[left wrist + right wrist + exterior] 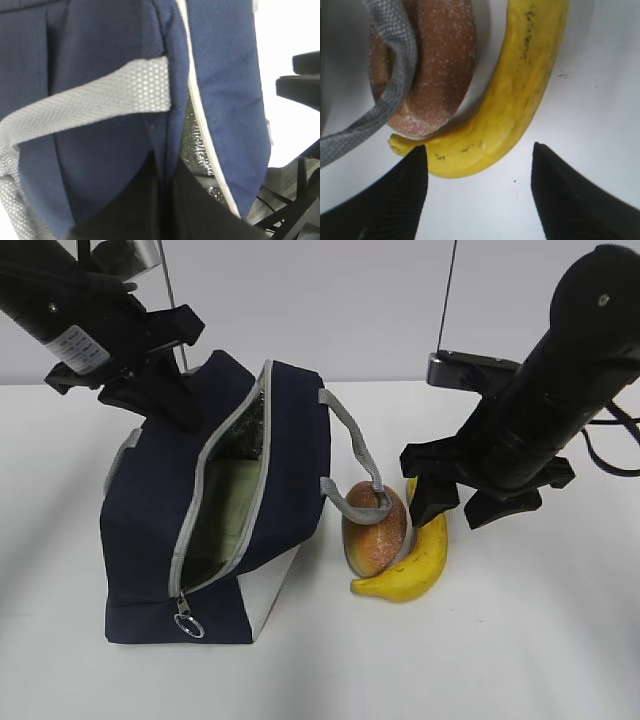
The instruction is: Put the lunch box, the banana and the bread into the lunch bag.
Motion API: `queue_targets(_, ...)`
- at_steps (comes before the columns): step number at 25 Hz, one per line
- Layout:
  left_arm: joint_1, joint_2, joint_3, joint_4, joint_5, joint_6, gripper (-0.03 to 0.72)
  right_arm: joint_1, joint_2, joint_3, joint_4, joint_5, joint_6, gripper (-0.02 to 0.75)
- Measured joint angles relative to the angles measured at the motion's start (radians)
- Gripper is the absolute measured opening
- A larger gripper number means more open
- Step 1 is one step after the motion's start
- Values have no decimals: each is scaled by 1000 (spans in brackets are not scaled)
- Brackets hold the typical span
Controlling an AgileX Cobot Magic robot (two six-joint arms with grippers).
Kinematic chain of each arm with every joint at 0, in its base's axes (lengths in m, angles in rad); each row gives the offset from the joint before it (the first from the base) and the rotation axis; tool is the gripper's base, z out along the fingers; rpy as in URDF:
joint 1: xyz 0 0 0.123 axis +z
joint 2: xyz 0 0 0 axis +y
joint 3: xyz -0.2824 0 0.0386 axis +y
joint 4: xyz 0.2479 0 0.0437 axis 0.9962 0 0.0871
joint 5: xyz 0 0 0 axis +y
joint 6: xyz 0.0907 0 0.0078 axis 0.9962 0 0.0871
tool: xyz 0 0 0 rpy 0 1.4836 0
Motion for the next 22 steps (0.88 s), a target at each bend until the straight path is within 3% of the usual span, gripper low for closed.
queue_targets(6,0,0,0,0,4,0,-3,-2,117,-22,-18,-57,15,479)
queue_targets(17,0,0,0,1,9,1,-3,-10,256,-209,-241,-15,152,479)
queue_targets(22,0,0,0,1,11,2,-3,-24,316,-271,-273,21,171,479)
